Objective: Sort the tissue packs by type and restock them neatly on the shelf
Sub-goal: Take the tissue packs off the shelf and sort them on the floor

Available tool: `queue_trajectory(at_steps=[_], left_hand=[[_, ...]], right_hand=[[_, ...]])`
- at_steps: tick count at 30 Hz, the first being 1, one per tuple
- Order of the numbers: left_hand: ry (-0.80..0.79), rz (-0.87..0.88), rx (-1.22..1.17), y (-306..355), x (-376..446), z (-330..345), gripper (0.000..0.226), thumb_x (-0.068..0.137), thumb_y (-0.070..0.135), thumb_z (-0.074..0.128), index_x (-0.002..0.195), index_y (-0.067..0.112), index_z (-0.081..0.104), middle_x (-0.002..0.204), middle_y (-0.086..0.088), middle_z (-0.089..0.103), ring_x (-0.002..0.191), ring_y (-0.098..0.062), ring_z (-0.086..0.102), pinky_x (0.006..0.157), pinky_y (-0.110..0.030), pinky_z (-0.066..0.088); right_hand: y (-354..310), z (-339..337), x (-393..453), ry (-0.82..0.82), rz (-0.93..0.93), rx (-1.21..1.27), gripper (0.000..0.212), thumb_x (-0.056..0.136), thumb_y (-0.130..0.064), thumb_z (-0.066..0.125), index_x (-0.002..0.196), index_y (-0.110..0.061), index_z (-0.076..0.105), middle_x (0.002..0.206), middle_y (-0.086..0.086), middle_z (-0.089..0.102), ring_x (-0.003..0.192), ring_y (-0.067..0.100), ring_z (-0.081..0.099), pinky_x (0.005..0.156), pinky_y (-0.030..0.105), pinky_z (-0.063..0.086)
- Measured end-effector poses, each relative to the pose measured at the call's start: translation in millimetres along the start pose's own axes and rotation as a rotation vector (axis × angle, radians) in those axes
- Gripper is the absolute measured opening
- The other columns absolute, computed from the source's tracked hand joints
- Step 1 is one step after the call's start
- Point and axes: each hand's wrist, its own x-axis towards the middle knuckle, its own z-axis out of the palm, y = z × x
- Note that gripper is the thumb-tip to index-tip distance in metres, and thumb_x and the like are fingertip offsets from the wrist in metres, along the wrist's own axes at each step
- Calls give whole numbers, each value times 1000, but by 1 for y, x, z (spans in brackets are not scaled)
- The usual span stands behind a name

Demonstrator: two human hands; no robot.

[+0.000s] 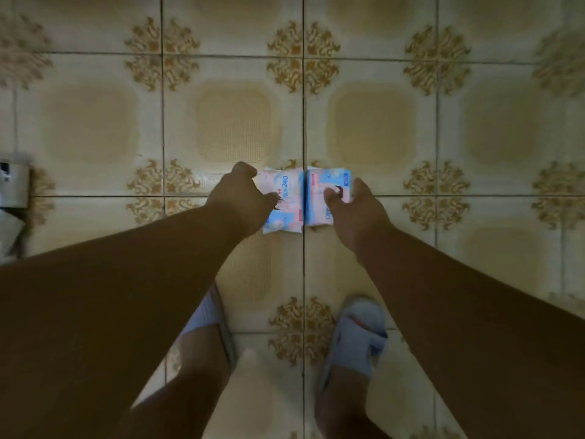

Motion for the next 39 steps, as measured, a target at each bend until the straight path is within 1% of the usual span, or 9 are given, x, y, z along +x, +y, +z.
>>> queue_trajectory(at_steps=[3, 6, 14, 17, 20, 23, 26, 34, 39], left_hand=[[55, 157, 103, 47, -81, -52, 47, 91, 30, 64, 134, 20, 49, 130, -2, 57, 109, -21, 59, 81, -24, 39], [125, 280, 105, 103, -179, -118, 41, 92, 26, 61, 132, 23, 51, 125, 3, 59, 107, -16, 58, 82, -25, 41], [509, 485, -93, 258, -418, -353, 35, 91, 20, 57, 125, 27, 54, 123, 5, 56, 91, -11, 60, 81, -32, 50], [641, 544, -127, 290, -487, -441, 36, 93, 21, 56, 128, 29, 53, 126, 7, 53, 89, -6, 58, 78, -25, 43], [796, 648, -156, 306, -546, -518, 35, 92, 22, 56, 125, 33, 52, 123, 10, 53, 92, -6, 59, 80, -28, 47], [918, 756, -179, 320, -587, -593, 34, 93, 23, 56, 125, 34, 53, 120, 13, 54, 94, -3, 58, 83, -31, 51], [1022, 834, -202, 319, -614, -658, 33, 94, 25, 56, 126, 33, 54, 119, 13, 55, 92, 0, 57, 82, -29, 50], [1116, 902, -217, 273, -631, -801, 28, 95, 28, 55, 122, 36, 52, 115, 15, 55, 82, -1, 57, 75, -36, 55], [1119, 881, -235, 263, -611, -856, 28, 96, 30, 55, 123, 37, 50, 113, 17, 55, 82, 3, 56, 77, -30, 54]], right_hand=[[-47, -44, -81, 9, -141, -77, 56, 99, -44, 49, 146, -15, 38, 141, 10, 50, 126, 25, 50, 102, 29, 37], [-109, -98, -183, 26, -298, -111, 52, 99, -42, 50, 144, -17, 40, 138, 8, 49, 124, 23, 50, 97, 29, 37], [-325, -270, -441, 217, -771, 20, 43, 95, -28, 57, 137, -29, 49, 136, -6, 52, 120, 12, 51, 99, 29, 43], [-401, -310, -522, 290, -933, 115, 41, 94, -26, 59, 134, -27, 51, 131, -5, 53, 116, 13, 54, 97, 39, 48], [-466, -333, -596, 338, -1115, 159, 42, 94, -26, 59, 135, -29, 49, 130, -7, 49, 115, 11, 53, 96, 35, 49], [-530, -347, -654, 389, -1242, 178, 43, 96, -27, 57, 136, -35, 45, 132, -11, 45, 117, 6, 50, 96, 28, 47], [-587, -341, -701, 470, -1345, 240, 43, 95, -27, 58, 135, -35, 45, 128, -10, 46, 110, 6, 51, 93, 28, 47], [-712, -272, -762, 500, -1455, 365, 43, 94, -24, 61, 134, -32, 46, 126, -8, 48, 104, 7, 54, 88, 27, 48], [-774, -248, -763, 511, -1462, 241, 44, 93, -25, 62, 133, -35, 44, 123, -10, 45, 103, 6, 52, 73, 14, 39]])
